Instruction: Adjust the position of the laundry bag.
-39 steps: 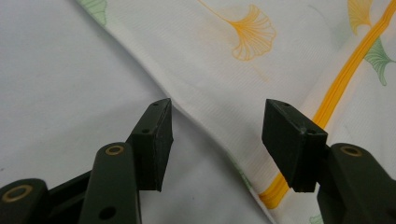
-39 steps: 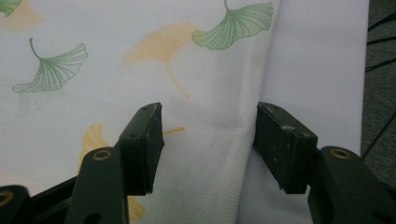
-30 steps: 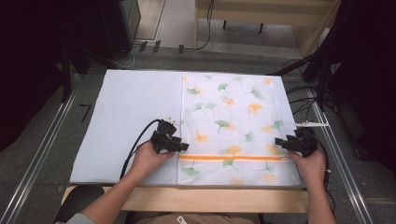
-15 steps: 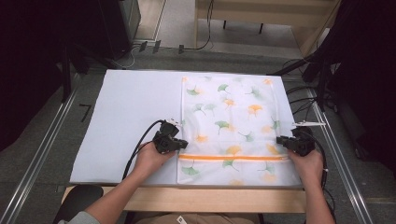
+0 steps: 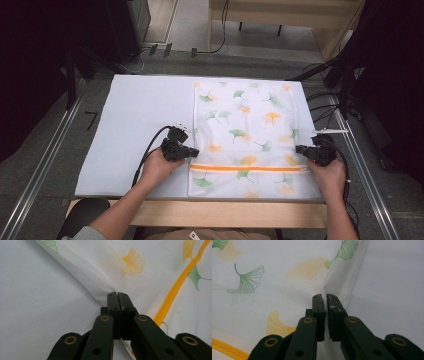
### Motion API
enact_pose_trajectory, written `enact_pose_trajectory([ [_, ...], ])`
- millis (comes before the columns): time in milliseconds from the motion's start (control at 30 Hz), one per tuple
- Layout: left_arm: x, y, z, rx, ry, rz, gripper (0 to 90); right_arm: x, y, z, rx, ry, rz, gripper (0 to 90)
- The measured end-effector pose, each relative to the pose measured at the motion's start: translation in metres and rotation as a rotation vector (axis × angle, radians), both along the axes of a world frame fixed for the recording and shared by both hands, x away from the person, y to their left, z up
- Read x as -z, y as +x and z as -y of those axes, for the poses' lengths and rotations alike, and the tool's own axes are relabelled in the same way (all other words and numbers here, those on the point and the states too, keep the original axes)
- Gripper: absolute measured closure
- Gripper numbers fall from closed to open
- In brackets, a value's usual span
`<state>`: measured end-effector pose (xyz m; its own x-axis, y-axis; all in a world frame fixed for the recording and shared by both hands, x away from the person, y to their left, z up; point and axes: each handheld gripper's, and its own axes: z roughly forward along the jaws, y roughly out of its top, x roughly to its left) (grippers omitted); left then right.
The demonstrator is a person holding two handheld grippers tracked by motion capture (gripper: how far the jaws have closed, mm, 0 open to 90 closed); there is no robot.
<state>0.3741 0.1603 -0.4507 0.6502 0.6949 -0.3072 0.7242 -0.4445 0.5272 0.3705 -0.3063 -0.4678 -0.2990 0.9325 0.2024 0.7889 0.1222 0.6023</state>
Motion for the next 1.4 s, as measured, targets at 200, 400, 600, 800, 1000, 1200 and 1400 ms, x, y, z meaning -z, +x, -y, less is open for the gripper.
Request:
enact_pose_trajectory([
  [200, -0.007, 0.001, -0.013, -0.027, 0.000, 0.015, 90.0, -0.003, 0.004, -0.011, -0.032, 0.001, -0.002, 86.4],
  [400, -0.011, 0.001, -0.027, -0.049, -0.004, 0.005, 90.0, -0.005, 0.008, -0.020, -0.068, 0.009, -0.004, 85.6],
  [600, -0.014, -0.001, -0.050, -0.085, -0.024, -0.011, 90.0, -0.009, 0.017, -0.038, -0.122, 0.010, -0.001, 85.7],
  [800, -0.019, -0.006, -0.070, -0.120, 0.002, 0.006, 90.0, -0.012, 0.025, -0.060, -0.176, 0.000, -0.016, 85.8],
  [1000, -0.021, -0.008, -0.086, -0.132, -0.006, 0.005, 90.0, -0.018, 0.025, -0.076, -0.224, -0.012, -0.011, 86.0],
  [1200, -0.021, -0.009, -0.104, -0.153, 0.000, -0.008, 90.0, -0.018, 0.030, -0.094, -0.272, -0.016, -0.021, 86.1],
  [1400, -0.021, -0.008, -0.119, -0.184, -0.006, -0.014, 90.0, -0.019, 0.032, -0.108, -0.311, -0.019, -0.020, 86.0],
])
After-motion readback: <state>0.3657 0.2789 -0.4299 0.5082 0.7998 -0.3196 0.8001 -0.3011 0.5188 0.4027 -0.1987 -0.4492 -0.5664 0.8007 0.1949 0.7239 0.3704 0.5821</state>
